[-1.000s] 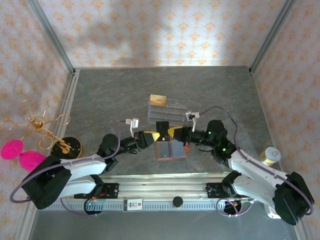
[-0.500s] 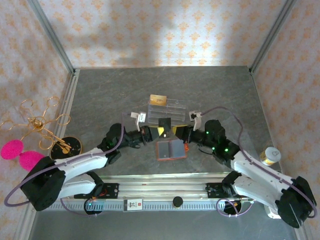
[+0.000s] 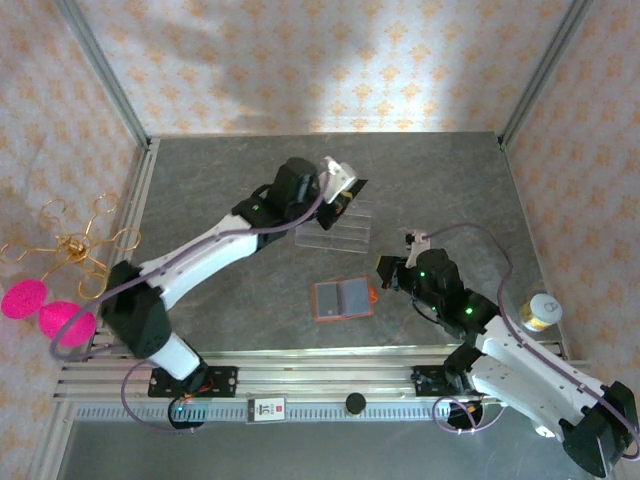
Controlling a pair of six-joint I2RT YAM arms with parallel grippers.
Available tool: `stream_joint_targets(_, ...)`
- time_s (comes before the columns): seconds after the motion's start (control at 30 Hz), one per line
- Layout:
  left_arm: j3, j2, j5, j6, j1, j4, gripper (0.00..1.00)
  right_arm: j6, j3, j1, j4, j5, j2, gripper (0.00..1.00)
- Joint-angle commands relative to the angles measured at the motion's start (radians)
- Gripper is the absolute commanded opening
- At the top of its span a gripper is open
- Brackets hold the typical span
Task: Take the credit cards out of the card holder
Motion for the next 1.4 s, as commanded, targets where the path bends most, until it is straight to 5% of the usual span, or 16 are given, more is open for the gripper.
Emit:
stream_joint_targets(0.0,0.245,0.165,-0.047,0.319,0.008,-0.337,0.00,0.025,-0.029,-0.006,-0.033,0.023,-0.011,0.08)
stream_joint_targets(0.17,0.625,0.433,-0.062,0.446,0.025,-0.596,0.00,0.023,-0.036,-0.009,-0.072,0.048,-0.012,0.07)
stream_joint_targets(0.37,0.861,0.603,-0.050,0.539,0.040,-0.761,0.00,0.041,-0.047,-0.016,-0.123,0.086,-0.022,0.06)
stream_joint_targets(0.97,0.619,0.457,-0.038,0.647,0.050,-0.621,0.00,0.048,-0.050,-0.026,-0.101,0.099,0.067,0.06)
stream_joint_targets(1.37,0.666,0.505,-0.035,0.716,0.058,-0.580,0.00,0.047,-0.059,-0.028,-0.091,0.090,0.079,0.06)
